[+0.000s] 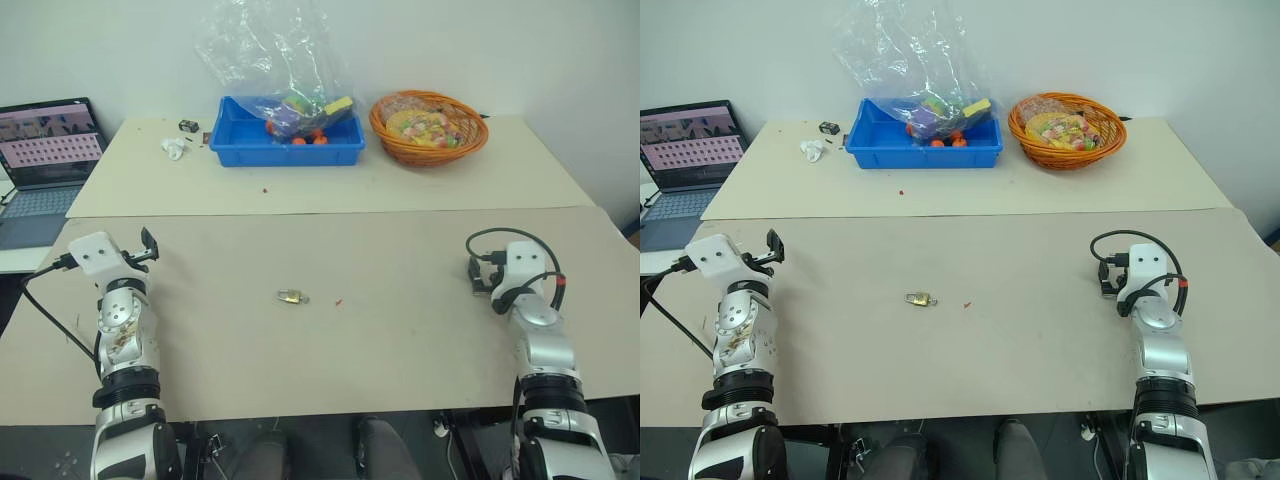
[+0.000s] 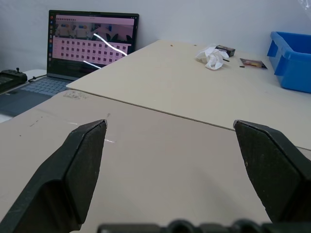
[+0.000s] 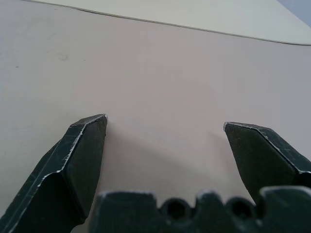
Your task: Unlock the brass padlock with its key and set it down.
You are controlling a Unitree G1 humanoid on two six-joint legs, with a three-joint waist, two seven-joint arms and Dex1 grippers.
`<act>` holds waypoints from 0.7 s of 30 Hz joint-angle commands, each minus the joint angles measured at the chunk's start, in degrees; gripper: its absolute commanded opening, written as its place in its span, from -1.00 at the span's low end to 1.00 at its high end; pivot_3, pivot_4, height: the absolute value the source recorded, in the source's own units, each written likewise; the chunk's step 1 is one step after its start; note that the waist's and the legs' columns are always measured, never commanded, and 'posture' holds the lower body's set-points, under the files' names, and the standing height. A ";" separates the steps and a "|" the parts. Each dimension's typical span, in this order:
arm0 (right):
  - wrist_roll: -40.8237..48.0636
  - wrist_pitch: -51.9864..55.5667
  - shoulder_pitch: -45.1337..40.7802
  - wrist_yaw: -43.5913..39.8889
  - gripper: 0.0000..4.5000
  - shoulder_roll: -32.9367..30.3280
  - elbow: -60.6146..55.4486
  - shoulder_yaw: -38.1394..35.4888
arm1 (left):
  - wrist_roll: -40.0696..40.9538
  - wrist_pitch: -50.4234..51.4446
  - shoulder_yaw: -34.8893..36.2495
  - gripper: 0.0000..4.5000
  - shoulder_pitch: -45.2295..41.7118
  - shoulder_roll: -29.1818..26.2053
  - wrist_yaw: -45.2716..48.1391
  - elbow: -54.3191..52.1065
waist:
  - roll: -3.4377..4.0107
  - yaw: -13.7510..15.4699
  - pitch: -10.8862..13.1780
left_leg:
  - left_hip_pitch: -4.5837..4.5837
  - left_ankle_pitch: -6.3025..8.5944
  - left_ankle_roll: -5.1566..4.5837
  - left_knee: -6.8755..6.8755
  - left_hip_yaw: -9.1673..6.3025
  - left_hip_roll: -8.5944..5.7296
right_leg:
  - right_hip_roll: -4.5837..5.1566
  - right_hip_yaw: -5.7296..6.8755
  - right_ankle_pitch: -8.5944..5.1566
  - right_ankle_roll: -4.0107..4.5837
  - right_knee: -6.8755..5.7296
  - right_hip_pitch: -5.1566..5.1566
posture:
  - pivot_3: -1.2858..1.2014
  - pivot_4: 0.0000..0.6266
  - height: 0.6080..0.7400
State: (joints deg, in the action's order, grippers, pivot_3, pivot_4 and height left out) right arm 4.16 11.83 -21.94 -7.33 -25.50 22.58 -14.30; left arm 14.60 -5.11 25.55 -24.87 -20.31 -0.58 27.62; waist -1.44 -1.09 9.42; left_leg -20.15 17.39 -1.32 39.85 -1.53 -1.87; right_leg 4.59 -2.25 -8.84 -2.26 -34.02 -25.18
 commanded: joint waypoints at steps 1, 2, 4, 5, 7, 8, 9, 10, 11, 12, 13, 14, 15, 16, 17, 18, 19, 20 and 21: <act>0.52 -1.46 -0.50 0.01 1.00 -0.20 -1.78 -0.84 | 0.87 -0.57 0.48 0.98 -1.20 -0.61 0.91 -0.86 | 0.00 0.00 0.00 | 0.00 0.00 0.00 0.00 0.00 0.00 | 0.00 0.00 0.00 0.00 0.00 0.00 | 0.03 -0.52 0.92; 0.30 -1.19 -0.34 0.09 1.00 -0.26 -1.92 -0.65 | 1.32 -0.14 0.28 0.98 -1.18 -0.53 1.67 -0.67 | 0.00 0.01 0.00 | 0.00 0.00 0.00 0.00 0.00 0.00 | 0.00 0.00 0.00 0.00 0.00 0.00 | 0.03 -0.52 0.92; 0.19 -0.68 -0.19 -0.82 1.00 -0.42 -2.37 0.04 | 1.25 -0.14 -0.73 0.98 -1.01 -0.99 3.68 -0.67 | 0.00 0.02 0.00 | 0.00 0.00 0.00 0.00 0.00 0.00 | 0.00 0.00 0.00 0.00 0.00 0.00 | 0.03 -0.52 0.92; 0.29 -0.40 -0.14 -1.55 1.00 -0.51 -2.82 0.41 | 1.74 0.50 -1.46 0.98 -0.86 -1.16 5.62 -1.36 | 0.00 0.02 0.00 | 0.00 0.00 0.00 0.00 0.00 0.00 | 0.00 0.00 0.00 0.00 0.00 0.00 | 0.03 -0.52 0.92; 1.00 0.63 0.04 -4.09 1.00 -0.65 -4.32 1.34 | 1.94 1.15 -3.52 0.98 -0.15 -1.79 10.00 -3.51 | 0.00 -0.01 0.00 | 0.00 0.00 0.00 0.00 0.01 -0.02 | -0.01 0.00 0.00 0.00 0.00 0.00 | 0.03 -0.52 0.92; 3.67 3.54 0.59 -9.50 1.00 -1.06 -7.36 2.74 | 1.66 1.73 -7.54 0.98 2.01 -3.17 16.44 -8.20 | 0.00 -0.05 0.00 | -0.01 0.00 0.00 0.00 0.01 -0.04 | -0.02 0.00 0.00 0.00 0.00 0.00 | 0.03 -0.52 0.92; 5.64 5.75 0.97 -13.44 1.00 -1.38 -9.59 3.69 | 1.40 2.19 -10.38 0.98 3.55 -4.18 21.00 -11.60 | 0.00 -0.33 0.00 | -0.01 0.00 0.00 0.00 0.01 -0.03 | -0.03 0.00 0.00 0.00 0.00 0.00 | 0.03 -0.52 0.92; 8.34 8.83 1.59 -19.84 1.00 -2.86 -13.29 5.83 | 1.59 3.41 -13.47 0.98 5.83 -5.99 26.10 -16.27 | 0.01 -0.49 0.01 | -0.06 0.01 -0.02 -0.01 0.02 0.00 | -0.07 -0.02 0.00 0.00 -0.01 -0.03 | 0.03 -0.52 0.92; 10.69 11.47 2.19 -25.76 1.00 -4.48 -16.71 7.87 | 1.98 4.47 -15.67 0.98 7.69 -7.71 30.36 -19.75 | 0.01 -0.59 0.01 | -0.07 0.02 -0.04 -0.02 0.01 0.03 | -0.08 -0.02 0.00 0.00 -0.03 -0.05 | 0.03 -0.52 0.92; 13.04 13.78 2.47 -31.04 1.00 -6.20 -19.77 9.78 | 1.93 4.65 -17.26 0.98 8.85 -9.44 33.47 -22.01 | 0.02 -0.67 0.01 | -0.08 0.03 -0.05 -0.03 0.01 0.06 | -0.07 -0.03 0.00 0.00 -0.03 -0.05 | 0.03 -0.52 0.92; 15.77 16.20 2.83 -37.19 1.00 -8.38 -23.51 12.11 | 1.67 4.68 -18.82 0.98 9.64 -11.26 36.99 -23.55 | 0.03 -0.78 0.01 | -0.10 0.05 -0.08 -0.03 0.02 0.10 | -0.07 -0.02 0.00 0.00 0.00 -0.06 | 0.03 -0.52 0.92; 18.08 18.24 3.13 -42.22 1.00 -10.42 -26.73 14.05 | 1.61 4.83 -19.94 0.98 9.70 -12.55 39.72 -24.12 | 0.05 -0.95 0.03 | -0.09 0.06 -0.10 -0.04 0.03 0.10 | -0.07 -0.02 0.00 0.00 0.00 -0.06 | 0.03 -0.52 0.92; 20.08 19.39 3.55 -46.69 1.00 -12.30 -29.56 15.70 | 1.51 4.64 -20.86 0.98 9.47 -13.59 41.87 -24.23 | 0.07 -1.00 0.04 | -0.09 0.07 -0.12 -0.05 0.05 0.12 | -0.08 -0.03 -0.01 0.00 0.00 -0.09 | 0.03 -0.52 0.92; 21.56 20.04 3.50 -50.05 1.00 -13.73 -31.86 17.04 | 1.58 4.46 -21.79 0.98 8.89 -14.50 44.23 -23.74 | 0.07 -0.98 0.04 | -0.06 0.08 -0.13 -0.05 0.04 0.15 | -0.11 0.01 -0.02 0.00 0.03 -0.08 | 0.03 -0.52 0.92; 22.60 21.06 2.53 -52.18 1.00 -14.35 -32.76 18.19 | 1.64 4.12 -22.77 0.98 8.03 -15.36 46.96 -22.77 | 0.07 -0.96 0.04 | -0.05 0.08 -0.13 -0.03 0.03 0.19 | -0.13 0.03 -0.02 0.00 0.05 -0.07 | 0.03 -0.52 0.92; 22.59 21.33 1.04 -53.07 1.00 -14.32 -32.72 19.29 | 1.26 3.29 -23.79 0.98 7.15 -16.23 49.60 -21.52 | 0.05 -0.97 0.05 | -0.04 0.08 -0.13 -0.03 0.03 0.20 | -0.14 0.05 -0.04 0.00 0.05 -0.05 | 0.03 -0.52 0.92; 22.26 21.59 -0.45 -53.50 1.00 -14.02 -32.32 20.29 | 0.65 1.73 -24.92 0.98 6.41 -17.05 52.61 -20.03 | 0.02 -1.03 0.07 | 0.00 0.07 -0.13 0.00 0.04 0.23 | -0.16 0.07 -0.05 -0.01 0.04 -0.01 | 0.03 -0.52 0.92; 21.79 21.48 -1.59 -54.01 1.00 -13.72 -31.96 21.29 | 0.29 0.32 -26.25 0.98 5.80 -17.87 55.94 -18.98 | 0.01 -1.06 0.07 | -0.01 0.07 -0.12 0.03 0.04 0.24 | -0.18 0.07 -0.08 -0.04 0.06 -0.01 | 0.03 -0.52 0.92; 21.34 21.30 -2.54 -54.26 1.00 -13.41 -31.66 22.10 | -0.15 -1.25 -27.59 0.98 5.23 -18.62 59.14 -17.98 | 0.01 -1.08 0.07 | -0.01 0.06 -0.10 0.06 0.07 0.24 | -0.19 0.07 -0.17 -0.18 0.06 -0.01 | 0.03 -0.52 0.92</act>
State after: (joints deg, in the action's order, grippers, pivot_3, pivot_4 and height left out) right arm 25.36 33.00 -22.64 -60.39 -38.96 -8.33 7.62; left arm 15.29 -3.28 -0.65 -18.45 -37.52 53.47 9.10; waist -1.43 -2.17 9.49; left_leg -20.15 17.44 -1.41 39.92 -1.44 -1.63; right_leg 4.40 -2.19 -9.12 -2.62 -33.98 -25.19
